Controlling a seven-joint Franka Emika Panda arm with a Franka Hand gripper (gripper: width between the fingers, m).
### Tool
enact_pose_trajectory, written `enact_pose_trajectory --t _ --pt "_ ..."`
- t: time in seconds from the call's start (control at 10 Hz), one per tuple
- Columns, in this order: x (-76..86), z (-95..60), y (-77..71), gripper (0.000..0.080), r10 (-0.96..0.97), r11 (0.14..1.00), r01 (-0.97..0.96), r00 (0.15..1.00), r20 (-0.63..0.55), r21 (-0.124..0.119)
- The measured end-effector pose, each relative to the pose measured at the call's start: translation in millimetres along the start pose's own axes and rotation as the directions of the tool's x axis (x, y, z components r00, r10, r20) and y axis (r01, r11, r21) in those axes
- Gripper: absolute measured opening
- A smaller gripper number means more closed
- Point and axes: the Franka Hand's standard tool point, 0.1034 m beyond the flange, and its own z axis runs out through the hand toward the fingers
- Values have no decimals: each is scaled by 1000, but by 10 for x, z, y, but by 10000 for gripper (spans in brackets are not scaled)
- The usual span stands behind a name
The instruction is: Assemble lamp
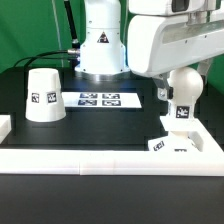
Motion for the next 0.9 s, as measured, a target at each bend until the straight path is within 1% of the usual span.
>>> enact_pose_trajectory --t 0.1,0.3,0.4,0.5,0.8,0.9 --pt "-7 2 4 698 -51 999 51 999 6 -6" --pt "-19 6 12 698 -69 998 69 998 9 -7" --pt "-20 7 12 590 -68 998 68 998 9 -7" --pt "-20 8 12 576 -64 998 64 998 9 -7" --pt "-28 8 20 576 -26 1000 26 1000 7 -5" --pt "-24 6 15 576 76 997 -76 997 6 -5"
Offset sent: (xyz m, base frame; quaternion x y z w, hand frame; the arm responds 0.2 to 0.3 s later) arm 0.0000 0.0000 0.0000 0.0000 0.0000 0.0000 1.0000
